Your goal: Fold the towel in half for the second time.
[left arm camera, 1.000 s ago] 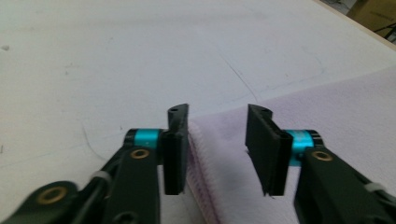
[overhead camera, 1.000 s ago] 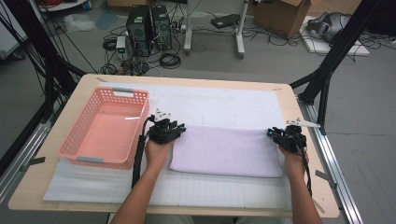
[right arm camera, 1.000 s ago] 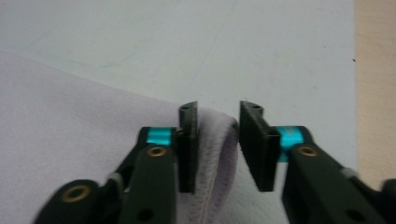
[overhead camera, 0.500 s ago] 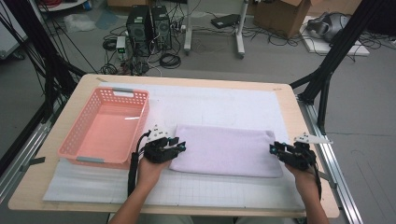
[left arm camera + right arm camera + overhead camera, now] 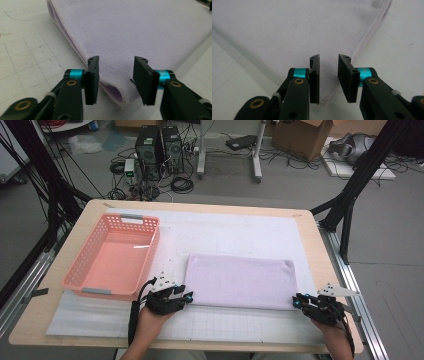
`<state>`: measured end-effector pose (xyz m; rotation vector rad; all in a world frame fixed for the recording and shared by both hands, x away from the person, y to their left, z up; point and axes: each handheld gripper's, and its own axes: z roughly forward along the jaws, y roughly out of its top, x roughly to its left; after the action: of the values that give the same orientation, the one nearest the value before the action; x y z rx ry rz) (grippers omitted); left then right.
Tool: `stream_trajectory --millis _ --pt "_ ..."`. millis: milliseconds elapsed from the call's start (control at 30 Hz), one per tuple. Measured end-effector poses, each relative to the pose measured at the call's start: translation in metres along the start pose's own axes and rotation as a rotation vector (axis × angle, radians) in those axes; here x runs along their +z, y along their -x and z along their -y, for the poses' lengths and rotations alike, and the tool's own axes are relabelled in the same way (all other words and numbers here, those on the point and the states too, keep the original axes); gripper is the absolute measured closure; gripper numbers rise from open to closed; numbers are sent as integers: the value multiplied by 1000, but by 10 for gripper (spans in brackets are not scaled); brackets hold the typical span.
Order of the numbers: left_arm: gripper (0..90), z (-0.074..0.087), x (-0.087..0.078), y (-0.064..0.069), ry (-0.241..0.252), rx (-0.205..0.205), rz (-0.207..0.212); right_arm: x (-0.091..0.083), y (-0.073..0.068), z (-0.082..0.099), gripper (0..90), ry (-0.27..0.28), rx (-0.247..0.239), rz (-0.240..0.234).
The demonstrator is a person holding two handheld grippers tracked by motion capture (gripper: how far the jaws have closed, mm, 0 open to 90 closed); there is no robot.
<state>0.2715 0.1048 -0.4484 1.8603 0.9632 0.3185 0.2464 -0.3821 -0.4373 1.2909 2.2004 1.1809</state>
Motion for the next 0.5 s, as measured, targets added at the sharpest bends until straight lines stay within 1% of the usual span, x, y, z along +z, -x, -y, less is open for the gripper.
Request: stream_trajectory --millis 33,100,167,200,233,300,333,367,400,467,500 --pt "472 -1 -1 0 21 -6 -1 -2 -1 -1 657 17 8 2" --pt "424 -3 -3 0 60 -12 5 -6 -2 -4 602 49 2 10" --pt "377 -5 -5 -1 101 -4 35 -9 -4 -6 526 80 6 25" --pt "357 -5 -6 -1 113 -6 41 -11 -5 -7 504 97 12 29" --pt "339 -5 -7 -1 127 -7 49 -12 -4 -7 480 108 7 33" --pt "312 -6 -9 -1 161 -17 82 -14 -4 -7 416 128 3 51" --pt "293 -6 -10 0 180 -15 85 -16 -4 -7 392 136 5 58" --pt "271 -7 -12 0 192 -2 83 -17 -4 -6 374 145 7 60" --pt "260 -8 -12 1 206 -4 84 -19 -4 -5 348 154 10 66" --pt "241 -8 -14 1 221 -1 79 -20 -3 -4 304 157 5 81" --pt "220 -8 -14 2 220 2 76 -20 -3 -4 281 159 -1 89"
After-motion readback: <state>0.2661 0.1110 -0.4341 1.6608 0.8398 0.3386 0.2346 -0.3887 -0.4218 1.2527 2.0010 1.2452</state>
